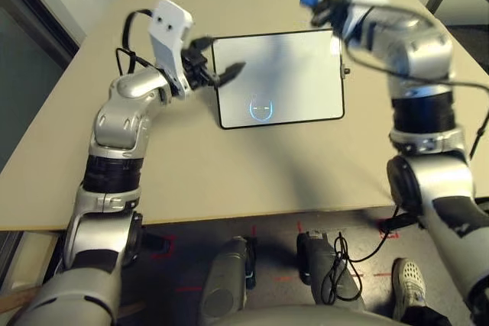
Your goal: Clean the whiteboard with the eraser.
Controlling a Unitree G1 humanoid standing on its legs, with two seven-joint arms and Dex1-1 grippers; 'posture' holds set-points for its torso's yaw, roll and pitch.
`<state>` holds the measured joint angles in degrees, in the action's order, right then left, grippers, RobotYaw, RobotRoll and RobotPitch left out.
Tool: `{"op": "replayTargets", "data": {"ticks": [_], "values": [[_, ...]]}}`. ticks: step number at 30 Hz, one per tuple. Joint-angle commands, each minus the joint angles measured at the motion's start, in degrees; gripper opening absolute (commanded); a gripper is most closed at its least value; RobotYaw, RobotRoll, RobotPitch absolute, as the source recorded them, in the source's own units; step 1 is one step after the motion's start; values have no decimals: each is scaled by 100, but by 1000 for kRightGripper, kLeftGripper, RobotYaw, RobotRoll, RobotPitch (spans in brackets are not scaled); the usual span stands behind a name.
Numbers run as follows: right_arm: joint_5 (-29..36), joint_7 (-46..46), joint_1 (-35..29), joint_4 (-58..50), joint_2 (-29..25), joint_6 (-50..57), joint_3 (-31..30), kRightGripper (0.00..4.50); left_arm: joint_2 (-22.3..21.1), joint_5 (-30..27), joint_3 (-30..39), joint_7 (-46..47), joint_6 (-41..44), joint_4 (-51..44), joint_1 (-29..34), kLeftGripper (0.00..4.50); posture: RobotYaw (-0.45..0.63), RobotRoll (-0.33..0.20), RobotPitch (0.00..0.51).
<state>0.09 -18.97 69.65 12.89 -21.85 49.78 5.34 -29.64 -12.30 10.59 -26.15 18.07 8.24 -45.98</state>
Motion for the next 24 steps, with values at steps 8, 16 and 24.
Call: {"op": "replayTargets", "data": {"ticks": [8, 16, 24], "values": [[199, 582, -1502, 674, -157, 225, 595, 278, -299, 397, 750, 1082, -1344, 1611, 369, 4500, 31, 0, 160], [209, 600, -1940, 993, -30, 334, 381, 277, 6, 272, 752, 1251, -1373, 1993, 946, 4500, 29, 0, 167], [238, 591, -2005, 1353, 70, 214, 277, 276, 223, 206, 665, 1235, -1214, 1863, 1070, 4500, 38, 0, 170]]}}
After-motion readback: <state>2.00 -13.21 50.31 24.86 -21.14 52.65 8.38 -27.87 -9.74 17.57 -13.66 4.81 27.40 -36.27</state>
